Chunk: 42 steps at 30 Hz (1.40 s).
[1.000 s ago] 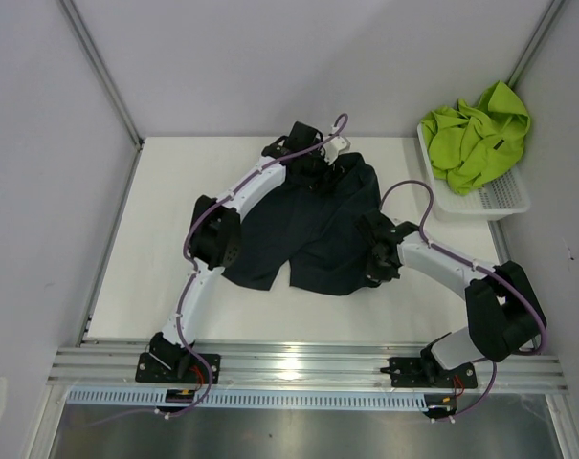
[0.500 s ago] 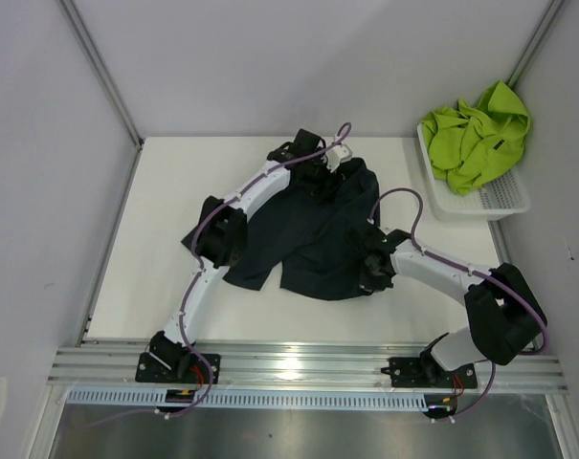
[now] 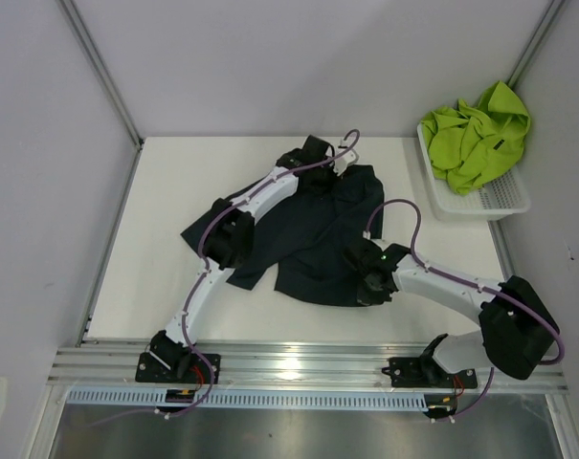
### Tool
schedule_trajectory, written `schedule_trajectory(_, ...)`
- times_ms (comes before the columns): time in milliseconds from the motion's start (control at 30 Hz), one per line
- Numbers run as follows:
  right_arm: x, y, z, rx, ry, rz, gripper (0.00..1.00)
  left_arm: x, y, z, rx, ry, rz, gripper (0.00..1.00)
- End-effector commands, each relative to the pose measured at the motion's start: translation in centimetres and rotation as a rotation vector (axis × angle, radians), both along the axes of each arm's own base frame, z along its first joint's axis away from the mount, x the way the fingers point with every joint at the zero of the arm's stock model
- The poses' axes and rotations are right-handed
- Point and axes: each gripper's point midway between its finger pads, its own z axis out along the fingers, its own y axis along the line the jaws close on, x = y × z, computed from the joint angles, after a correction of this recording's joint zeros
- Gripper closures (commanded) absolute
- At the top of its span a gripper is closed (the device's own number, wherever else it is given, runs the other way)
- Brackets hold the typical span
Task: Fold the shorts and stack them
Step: Flatten the shorts out
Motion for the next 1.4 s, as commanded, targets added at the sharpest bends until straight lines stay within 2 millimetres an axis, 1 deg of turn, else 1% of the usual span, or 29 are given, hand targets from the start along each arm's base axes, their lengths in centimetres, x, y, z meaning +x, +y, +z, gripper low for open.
schedule_trajectory(0,-1.5,-0.1,0.4,0.010,0.002,-0.015,1.00,2.3,-0.8,4.2,-0.042,-0.143,0.076,1.00)
schedule_trajectory(67,-2.6,0.0,0.1,0.009,0.014,-0.011,1.00,2.9,-1.0,5.5,-0.079,-0.166,0.117,1.00)
schedule_trajectory(233,-4.4,0.0,-0.5,0.016,0.030,-0.026,1.00,4.4,-1.2,7.4,-0.146,-0.205,0.216,1.00)
schedule_trajectory(300,-5.3,0.1,-0.8,0.019,0.038,-0.014,1.00,5.2,-0.6,7.8,-0.150,-0.229,0.281,1.00)
schedule_trajectory(400,-6.5,0.1,-1.2,0.013,0.051,-0.014,1.00,6.3,-0.4,9.3,-0.189,-0.263,0.343,1.00)
schedule_trajectory(467,-6.9,0.1,-1.4,0.013,0.058,-0.019,1.00,6.7,-0.4,9.9,-0.210,-0.278,0.367,0.89)
schedule_trajectory(533,-7.3,0.1,-1.6,0.010,0.061,-0.012,1.00,6.8,-0.7,10.1,-0.228,-0.287,0.360,0.55)
schedule_trajectory(567,-7.3,0.2,-1.6,0.011,0.061,-0.013,1.00,6.8,-0.9,10.4,-0.234,-0.287,0.354,0.34)
schedule_trajectory(633,-7.0,0.3,-1.3,0.006,0.050,-0.013,1.00,6.7,-0.8,10.8,-0.243,-0.281,0.355,0.06)
schedule_trajectory(667,-6.8,0.4,-1.0,0.006,0.042,-0.012,0.99,6.7,-0.6,11.2,-0.245,-0.280,0.360,0.02)
schedule_trajectory(733,-6.2,0.5,-0.6,0.003,0.021,-0.015,0.98,6.4,-0.2,12.1,-0.278,-0.249,0.343,0.01)
schedule_trajectory(767,-5.8,0.9,-0.1,0.015,0.008,-0.014,0.97,6.3,0.2,14.2,-0.311,-0.259,0.340,0.01)
schedule_trajectory(800,-5.7,1.0,0.0,0.013,0.005,-0.007,0.97,6.2,0.5,15.5,-0.346,-0.247,0.352,0.01)
schedule_trajectory(833,-5.6,1.1,0.0,0.009,0.005,-0.006,0.97,6.4,1.5,16.1,-0.366,-0.234,0.360,0.01)
schedule_trajectory(867,-5.5,1.3,0.1,0.011,0.006,-0.005,0.97,6.3,2.2,18.7,-0.402,-0.250,0.372,0.01)
schedule_trajectory(900,-5.5,1.3,0.1,0.009,0.007,-0.005,0.98,6.4,3.1,19.8,-0.423,-0.241,0.400,0.01)
schedule_trajectory(967,-5.7,1.2,-0.1,-0.006,0.014,-0.003,0.96,7.3,6.3,21.7,-0.455,-0.240,0.499,0.01)
schedule_trajectory(1000,-5.7,1.1,-0.1,-0.008,0.014,-0.004,0.95,7.0,7.9,23.4,-0.484,-0.220,0.549,0.01)
schedule_trajectory(1033,-5.6,1.1,0.0,-0.008,0.010,-0.002,0.90,7.7,10.6,24.2,-0.495,-0.217,0.609,0.01)
schedule_trajectory(1067,-5.1,1.1,0.2,-0.013,-0.004,-0.006,0.87,7.7,12.4,23.1,-0.485,-0.179,0.665,0.01)
schedule_trajectory(1100,-4.5,1.6,0.9,0.002,-0.023,-0.003,0.84,7.0,13.9,24.9,-0.529,-0.159,0.703,0.01)
schedule_trajectory(1133,-4.0,1.9,1.3,0.004,-0.038,0.001,0.71,7.1,16.5,23.5,-0.521,-0.121,0.751,0.01)
schedule_trajectory(1167,-3.4,2.1,1.7,-0.004,-0.053,0.015,0.65,6.8,17.6,23.6,-0.534,-0.104,0.770,0.01)
schedule_trajectory(1200,-2.4,2.9,3.0,0.014,-0.079,0.016,0.61,6.3,18.6,22.2,-0.530,-0.068,0.809,0.01)
schedule_trajectory(1233,-1.8,3.3,3.8,0.016,-0.094,0.028,0.53,5.2,20.2,21.5,-0.513,-0.056,0.840,0.01)
schedule_trajectory(1267,-1.3,3.5,4.2,0.008,-0.103,0.032,0.51,4.8,21.0,21.6,-0.507,-0.064,0.862,0.01)
schedule_trajectory(1300,-0.7,3.7,4.9,0.007,-0.121,0.036,0.50,3.9,22.5,18.4,-0.445,-0.039,0.924,0.01)
schedule_trajectory(1333,0.2,4.7,6.3,0.035,-0.149,0.041,0.46,3.1,23.4,19.5,-0.455,-0.058,0.940,0.01)
schedule_trajectory(1367,0.7,5.1,7.0,0.042,-0.163,0.045,0.45,2.8,24.4,19.5,-0.448,-0.072,0.978,0.01)
